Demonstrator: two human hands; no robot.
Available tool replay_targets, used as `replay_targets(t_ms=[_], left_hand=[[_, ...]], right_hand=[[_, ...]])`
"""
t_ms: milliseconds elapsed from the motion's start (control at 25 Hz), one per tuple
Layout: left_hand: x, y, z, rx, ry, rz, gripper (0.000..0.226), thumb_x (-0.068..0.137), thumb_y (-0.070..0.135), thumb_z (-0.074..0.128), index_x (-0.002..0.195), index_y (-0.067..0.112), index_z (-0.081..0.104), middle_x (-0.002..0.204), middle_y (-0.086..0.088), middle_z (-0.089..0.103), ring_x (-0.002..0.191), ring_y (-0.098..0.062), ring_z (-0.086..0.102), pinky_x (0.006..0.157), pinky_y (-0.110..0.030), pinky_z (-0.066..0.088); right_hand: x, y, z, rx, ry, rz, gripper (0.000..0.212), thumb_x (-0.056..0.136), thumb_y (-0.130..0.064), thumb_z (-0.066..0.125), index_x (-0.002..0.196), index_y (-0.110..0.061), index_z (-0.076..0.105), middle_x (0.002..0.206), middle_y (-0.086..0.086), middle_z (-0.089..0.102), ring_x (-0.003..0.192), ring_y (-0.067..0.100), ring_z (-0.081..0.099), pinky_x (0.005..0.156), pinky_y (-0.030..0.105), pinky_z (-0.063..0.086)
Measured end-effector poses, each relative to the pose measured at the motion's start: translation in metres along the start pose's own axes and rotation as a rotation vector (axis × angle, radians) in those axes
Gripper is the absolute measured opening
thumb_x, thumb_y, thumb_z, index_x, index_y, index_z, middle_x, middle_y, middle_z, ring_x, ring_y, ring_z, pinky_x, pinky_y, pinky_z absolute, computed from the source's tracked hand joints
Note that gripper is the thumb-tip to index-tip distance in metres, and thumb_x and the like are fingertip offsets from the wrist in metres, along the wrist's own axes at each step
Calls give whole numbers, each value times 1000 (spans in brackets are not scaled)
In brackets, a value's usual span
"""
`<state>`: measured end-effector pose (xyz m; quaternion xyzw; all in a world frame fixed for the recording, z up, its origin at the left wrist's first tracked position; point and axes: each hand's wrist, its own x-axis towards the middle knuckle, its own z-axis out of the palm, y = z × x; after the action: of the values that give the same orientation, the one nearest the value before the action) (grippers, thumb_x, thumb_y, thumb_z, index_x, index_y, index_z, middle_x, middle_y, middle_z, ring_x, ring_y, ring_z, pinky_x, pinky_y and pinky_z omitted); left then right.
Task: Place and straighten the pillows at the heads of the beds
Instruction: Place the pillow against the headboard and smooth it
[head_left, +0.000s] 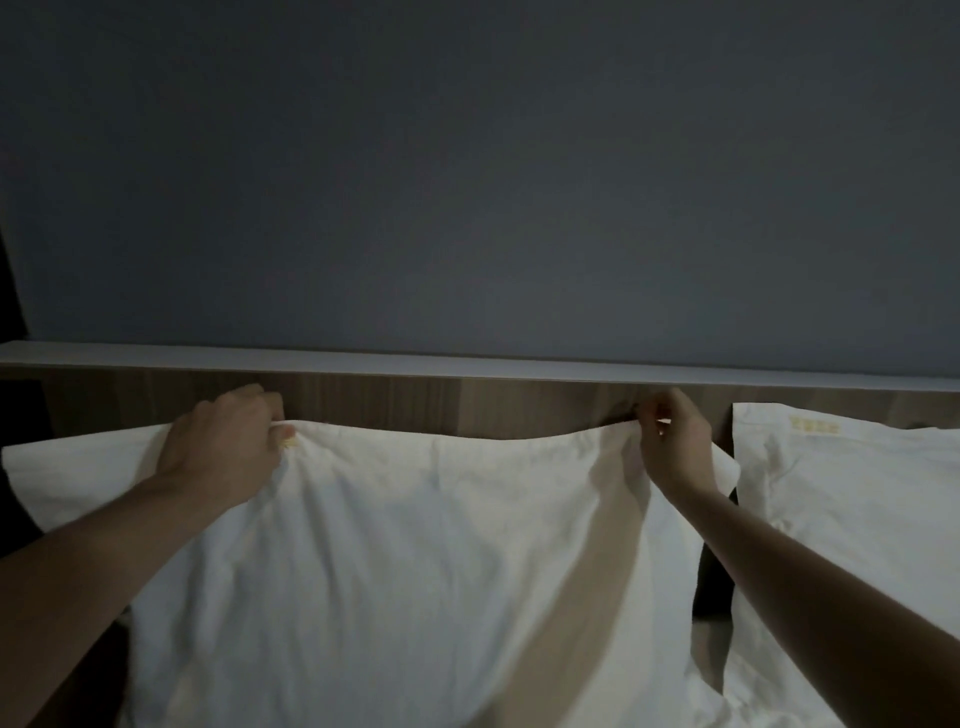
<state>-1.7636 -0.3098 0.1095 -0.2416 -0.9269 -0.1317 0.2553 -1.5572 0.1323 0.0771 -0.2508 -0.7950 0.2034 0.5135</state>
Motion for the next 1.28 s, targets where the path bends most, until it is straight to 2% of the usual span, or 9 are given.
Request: replay_targets(t_ms=[200, 280, 400, 520, 720, 960, 1080, 1160, 1280], left_hand=[[-9, -2, -10, -52, -14, 14, 14, 96, 31, 68, 102, 18, 69, 102, -3, 64, 91, -31, 66, 79, -43, 55], [-11, -11, -18, -47, -2, 15, 17, 96, 32, 67, 107, 18, 68, 108, -4, 65, 94, -31, 67, 80, -44, 55], [-16, -28, -26, 4, -1, 3, 20, 96, 32, 65, 112, 20, 66, 113, -2, 66, 92, -26, 66, 74, -37, 52], [-19, -43, -32, 49, -68, -35, 14, 95, 32, 61, 107, 25, 65, 105, 1, 68, 82, -19, 62, 63, -29, 41], [-13, -60, -37, 97, -140, -48, 8, 93, 30, 58, 87, 27, 63, 96, 2, 70, 77, -22, 59, 64, -30, 41], [-10, -68, -39, 52, -71, -75, 13, 96, 27, 58, 87, 27, 67, 99, -5, 73, 88, -32, 67, 69, -32, 42], [-9, -64, -41, 27, -35, -97, 15, 98, 26, 57, 92, 27, 70, 104, -7, 73, 97, -36, 68, 75, -35, 46], [-9, -62, -42, 8, -24, -108, 15, 98, 26, 57, 98, 27, 72, 108, -7, 73, 101, -37, 68, 80, -37, 50], [-9, -63, -40, -40, -20, -117, 14, 99, 24, 59, 102, 22, 73, 108, -9, 72, 101, -36, 67, 82, -39, 51]], right_hand=[[-21, 8, 5, -13, -59, 29, 8, 102, -13, 61, 108, -13, 66, 113, 4, 63, 86, 17, 65, 76, 40, 60], [-32, 11, 7, -33, -139, -38, 21, 101, -14, 64, 121, -20, 65, 123, -1, 59, 85, 7, 64, 72, 29, 55], [-39, 2, 14, -86, -278, -125, 34, 100, -21, 68, 133, -27, 63, 131, -9, 55, 82, 4, 66, 73, 31, 56], [-38, -18, 25, -222, -372, -206, 28, 101, -29, 65, 129, -24, 64, 129, -6, 58, 81, 15, 68, 70, 35, 56], [-42, -45, 43, -472, -576, -371, 28, 101, -47, 59, 121, -28, 60, 118, -6, 59, 89, 28, 68, 67, 37, 51], [-54, -69, 53, -228, -683, -341, 33, 99, -65, 51, 109, -38, 67, 101, -17, 66, 87, 12, 62, 71, 34, 49], [-61, -89, 61, -223, -738, -346, 21, 96, -55, 61, 110, -41, 67, 88, -13, 71, 81, 15, 65, 69, 36, 52], [-57, -101, 67, -222, -758, -317, 3, 94, -35, 64, 93, -37, 67, 80, -9, 71, 78, 21, 68, 67, 37, 54], [-44, -116, 70, -167, -619, -278, 11, 98, -22, 59, 91, -27, 64, 78, -5, 69, 70, 22, 63, 58, 33, 43]])
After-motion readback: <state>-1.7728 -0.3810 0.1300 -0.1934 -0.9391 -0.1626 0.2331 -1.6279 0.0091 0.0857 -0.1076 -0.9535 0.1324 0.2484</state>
